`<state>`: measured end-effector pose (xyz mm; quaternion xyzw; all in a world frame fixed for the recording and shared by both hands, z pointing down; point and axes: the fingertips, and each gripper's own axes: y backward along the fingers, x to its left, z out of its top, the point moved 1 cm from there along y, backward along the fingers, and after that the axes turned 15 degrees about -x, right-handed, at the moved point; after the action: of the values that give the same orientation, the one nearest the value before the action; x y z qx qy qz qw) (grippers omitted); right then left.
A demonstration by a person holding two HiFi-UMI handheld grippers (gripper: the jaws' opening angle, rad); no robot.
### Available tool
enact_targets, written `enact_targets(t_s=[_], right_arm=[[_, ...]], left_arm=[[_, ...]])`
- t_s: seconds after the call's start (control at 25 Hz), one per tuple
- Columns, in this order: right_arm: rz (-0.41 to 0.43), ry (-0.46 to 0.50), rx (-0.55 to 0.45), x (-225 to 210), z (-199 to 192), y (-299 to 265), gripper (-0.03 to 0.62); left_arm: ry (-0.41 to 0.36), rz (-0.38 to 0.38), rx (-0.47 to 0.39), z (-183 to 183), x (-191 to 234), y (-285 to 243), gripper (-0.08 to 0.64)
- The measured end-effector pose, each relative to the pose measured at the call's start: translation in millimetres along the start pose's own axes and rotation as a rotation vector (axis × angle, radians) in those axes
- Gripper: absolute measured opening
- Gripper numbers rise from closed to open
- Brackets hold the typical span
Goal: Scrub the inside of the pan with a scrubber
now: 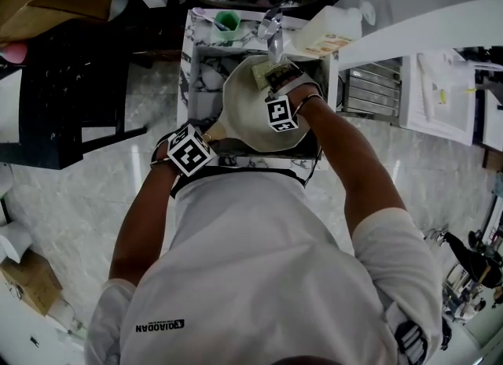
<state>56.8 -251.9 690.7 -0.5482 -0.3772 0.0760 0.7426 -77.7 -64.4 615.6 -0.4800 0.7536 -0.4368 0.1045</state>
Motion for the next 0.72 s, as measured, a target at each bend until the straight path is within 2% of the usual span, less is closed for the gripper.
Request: enact_targets(t_s=[0.44,0.72], right_arm=[[0.049,-0.125,0.041,13,-24,-25,0.087],[0.12,-0.244,0.103,37,-39,-24,0.087]], left_arm=[[0.002,-0.002,0.002,0,1,0,0.192],[0.0,-0.002,0.001,-1,1,0,0.192]])
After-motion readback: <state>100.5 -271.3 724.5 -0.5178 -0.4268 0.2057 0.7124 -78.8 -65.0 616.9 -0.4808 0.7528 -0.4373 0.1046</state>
